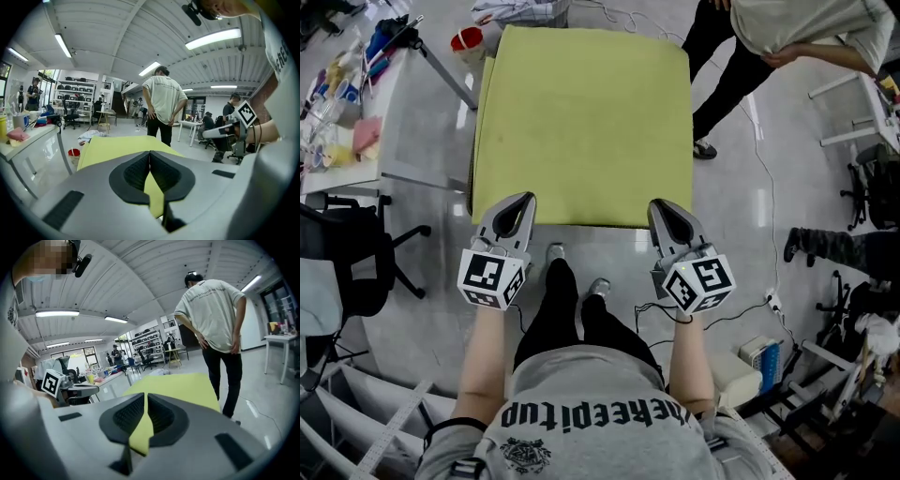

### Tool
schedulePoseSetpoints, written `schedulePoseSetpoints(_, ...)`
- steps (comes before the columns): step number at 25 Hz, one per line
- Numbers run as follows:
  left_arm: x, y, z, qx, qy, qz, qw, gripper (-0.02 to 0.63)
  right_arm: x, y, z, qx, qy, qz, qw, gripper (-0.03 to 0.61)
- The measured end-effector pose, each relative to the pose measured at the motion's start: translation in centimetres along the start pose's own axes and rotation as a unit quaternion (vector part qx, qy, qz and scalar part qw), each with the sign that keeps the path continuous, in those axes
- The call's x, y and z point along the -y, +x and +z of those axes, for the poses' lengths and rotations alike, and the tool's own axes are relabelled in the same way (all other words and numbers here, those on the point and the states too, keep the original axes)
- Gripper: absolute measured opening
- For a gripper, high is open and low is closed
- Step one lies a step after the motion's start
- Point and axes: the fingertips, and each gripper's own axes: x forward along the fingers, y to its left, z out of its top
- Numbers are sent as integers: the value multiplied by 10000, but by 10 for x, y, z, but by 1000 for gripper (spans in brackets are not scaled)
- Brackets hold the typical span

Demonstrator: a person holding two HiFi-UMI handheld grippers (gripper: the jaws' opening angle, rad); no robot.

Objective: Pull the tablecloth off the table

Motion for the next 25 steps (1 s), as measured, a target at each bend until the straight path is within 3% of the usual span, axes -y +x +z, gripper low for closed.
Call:
schedulePoseSetpoints(13, -64, -4, -63, -608, -431, 682, 9949, 15, 56, 8, -49, -282, 480, -617, 9965, 103)
schedulePoseSetpoints(25, -107, -13, -112, -940, -813, 1205, 9849, 41, 103, 7, -109, -656, 989, -1163, 9861, 143)
